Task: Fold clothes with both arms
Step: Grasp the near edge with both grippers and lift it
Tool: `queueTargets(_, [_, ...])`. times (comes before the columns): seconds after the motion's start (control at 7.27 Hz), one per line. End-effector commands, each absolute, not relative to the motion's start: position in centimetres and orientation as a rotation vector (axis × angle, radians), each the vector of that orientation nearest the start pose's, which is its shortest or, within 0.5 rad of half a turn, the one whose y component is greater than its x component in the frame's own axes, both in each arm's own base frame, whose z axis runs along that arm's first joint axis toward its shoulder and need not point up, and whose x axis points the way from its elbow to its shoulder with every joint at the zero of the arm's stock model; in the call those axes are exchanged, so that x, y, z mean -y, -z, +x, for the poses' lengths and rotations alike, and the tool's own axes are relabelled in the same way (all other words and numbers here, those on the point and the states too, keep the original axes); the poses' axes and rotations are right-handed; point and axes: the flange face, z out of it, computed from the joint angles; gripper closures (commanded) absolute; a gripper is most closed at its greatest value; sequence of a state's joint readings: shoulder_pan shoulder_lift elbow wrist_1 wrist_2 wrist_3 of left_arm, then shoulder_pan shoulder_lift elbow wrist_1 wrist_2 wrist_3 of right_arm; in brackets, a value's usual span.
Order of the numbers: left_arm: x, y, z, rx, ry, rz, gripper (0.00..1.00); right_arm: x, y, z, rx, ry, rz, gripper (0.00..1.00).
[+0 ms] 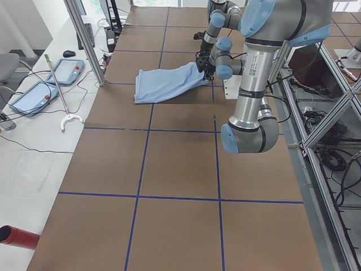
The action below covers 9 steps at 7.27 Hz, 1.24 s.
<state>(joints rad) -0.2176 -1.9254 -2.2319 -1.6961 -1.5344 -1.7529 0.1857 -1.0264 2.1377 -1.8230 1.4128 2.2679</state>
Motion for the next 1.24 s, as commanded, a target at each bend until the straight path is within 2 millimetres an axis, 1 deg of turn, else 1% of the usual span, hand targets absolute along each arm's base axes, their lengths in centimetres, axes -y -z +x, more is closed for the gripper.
queueTargets(0.0, [21.9,-14.0,37.8,-1.16,0.351,0.004,1.0,20.5,-12.9,-42.7,0.889,-0.87,-0.118,1.0])
queueTargets(0.14, [21.6,-14.2,38.3,-1.143,0.333,-0.007,1.0,20.6,-13.3,-43.3,0.875,-0.868,-0.108,1.0])
queueTargets(0.28, [22.2,-14.7,39.1,-1.125,0.336,0.002,1.0,21.7,-13.6,-45.1,0.849,-0.863,-0.058,1.0])
queueTargets(0.41, [24.3,-14.6,39.5,-1.111,0.33,0.055,1.0,24.2,-13.1,-47.0,0.86,-0.867,0.009,1.0])
queueTargets(0.55, [27.1,-14.8,39.7,-1.087,0.332,0.111,1.0,27.6,-13.9,-48.8,0.882,-0.904,0.034,1.0])
queueTargets(0.69, [30.4,-15.5,40.1,-1.043,0.333,0.172,1.0,31.1,-14.6,-49.8,0.884,-0.915,0.075,1.0])
queueTargets(0.83, [33.9,-16.5,41.0,-0.991,0.34,0.214,1.0,34.4,-14.5,-50.3,0.872,-0.931,0.111,1.0])
queueTargets(0.96, [37.5,-17.6,42.2,-0.974,0.352,0.252,1.0,36.4,-14.5,-51.1,0.846,-0.937,0.134,1.0])
queueTargets(1.1, [40.7,-19.6,43.1,-0.959,0.376,0.278,1.0,37.7,-14.7,-51.9,0.828,-0.942,0.147,1.0])
